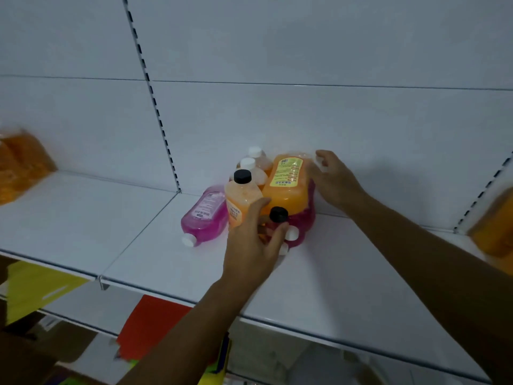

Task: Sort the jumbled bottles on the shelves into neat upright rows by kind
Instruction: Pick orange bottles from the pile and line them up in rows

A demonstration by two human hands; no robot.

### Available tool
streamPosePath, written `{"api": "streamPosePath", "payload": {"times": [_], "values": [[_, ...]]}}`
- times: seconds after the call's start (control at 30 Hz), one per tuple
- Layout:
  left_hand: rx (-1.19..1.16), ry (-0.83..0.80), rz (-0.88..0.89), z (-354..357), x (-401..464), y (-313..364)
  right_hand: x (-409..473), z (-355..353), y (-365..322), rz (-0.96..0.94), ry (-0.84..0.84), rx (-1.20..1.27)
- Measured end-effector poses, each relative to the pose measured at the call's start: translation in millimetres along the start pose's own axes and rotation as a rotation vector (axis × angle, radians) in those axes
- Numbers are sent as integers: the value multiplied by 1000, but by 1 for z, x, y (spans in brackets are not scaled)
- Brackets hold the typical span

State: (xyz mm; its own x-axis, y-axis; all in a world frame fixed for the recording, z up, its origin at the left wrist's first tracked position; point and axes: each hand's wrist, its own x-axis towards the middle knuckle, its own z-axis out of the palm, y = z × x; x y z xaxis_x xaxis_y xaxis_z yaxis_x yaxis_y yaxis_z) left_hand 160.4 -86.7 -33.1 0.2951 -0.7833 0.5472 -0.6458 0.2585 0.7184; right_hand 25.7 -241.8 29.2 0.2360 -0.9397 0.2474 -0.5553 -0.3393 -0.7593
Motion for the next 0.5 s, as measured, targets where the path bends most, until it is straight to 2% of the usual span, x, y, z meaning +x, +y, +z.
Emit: {"api": "streamPosePath", "payload": {"times": [0.17,0.3,0.5], "values": [[58,3,-7,2,12,-3,9,17,-12,114,0,150],[72,4,22,5,13,-5,13,25,-11,123,29,178],[86,47,207,11,14,-6,19,26,-11,149,46,322]]}}
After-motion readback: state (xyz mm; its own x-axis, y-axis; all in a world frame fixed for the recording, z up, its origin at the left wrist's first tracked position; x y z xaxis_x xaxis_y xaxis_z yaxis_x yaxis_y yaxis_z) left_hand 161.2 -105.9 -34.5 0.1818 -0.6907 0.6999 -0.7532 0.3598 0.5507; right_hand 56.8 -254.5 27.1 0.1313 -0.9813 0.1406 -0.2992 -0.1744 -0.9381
